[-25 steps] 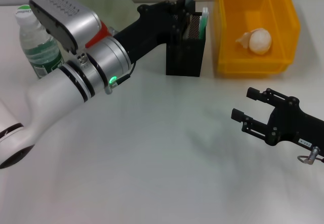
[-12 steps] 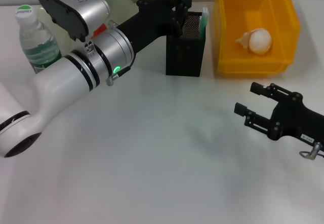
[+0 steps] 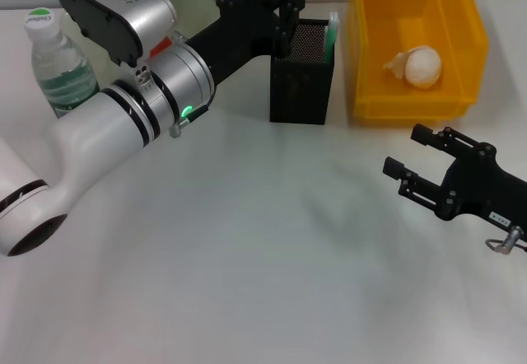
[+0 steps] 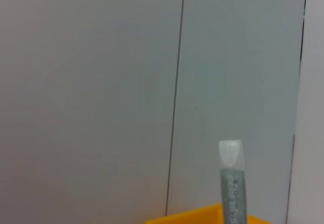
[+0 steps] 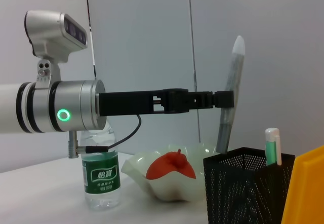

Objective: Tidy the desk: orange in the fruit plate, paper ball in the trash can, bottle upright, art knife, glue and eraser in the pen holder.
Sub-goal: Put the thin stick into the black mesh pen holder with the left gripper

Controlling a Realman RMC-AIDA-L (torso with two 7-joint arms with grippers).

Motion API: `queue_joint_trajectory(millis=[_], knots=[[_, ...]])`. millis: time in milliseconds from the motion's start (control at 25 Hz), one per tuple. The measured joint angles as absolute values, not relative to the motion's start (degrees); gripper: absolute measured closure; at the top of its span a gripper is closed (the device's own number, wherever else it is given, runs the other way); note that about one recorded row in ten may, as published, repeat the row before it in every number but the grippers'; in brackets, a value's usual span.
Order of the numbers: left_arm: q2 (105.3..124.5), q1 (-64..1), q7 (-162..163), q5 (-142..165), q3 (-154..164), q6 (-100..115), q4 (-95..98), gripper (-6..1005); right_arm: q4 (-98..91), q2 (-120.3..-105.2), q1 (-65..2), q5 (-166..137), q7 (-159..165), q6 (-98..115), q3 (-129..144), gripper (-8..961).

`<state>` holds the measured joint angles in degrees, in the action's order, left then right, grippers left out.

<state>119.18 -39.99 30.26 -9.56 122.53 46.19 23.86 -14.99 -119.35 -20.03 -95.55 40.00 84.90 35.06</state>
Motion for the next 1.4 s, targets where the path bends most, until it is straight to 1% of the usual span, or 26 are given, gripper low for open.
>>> queue_joint_trajectory(millis=[1400], knots=[[119.18, -39.64, 30.23, -9.45, 122.7, 46.15, 24.04, 864, -14.76, -119.35, -20.57, -95.84, 39.9, 84.31, 35.68, 265]])
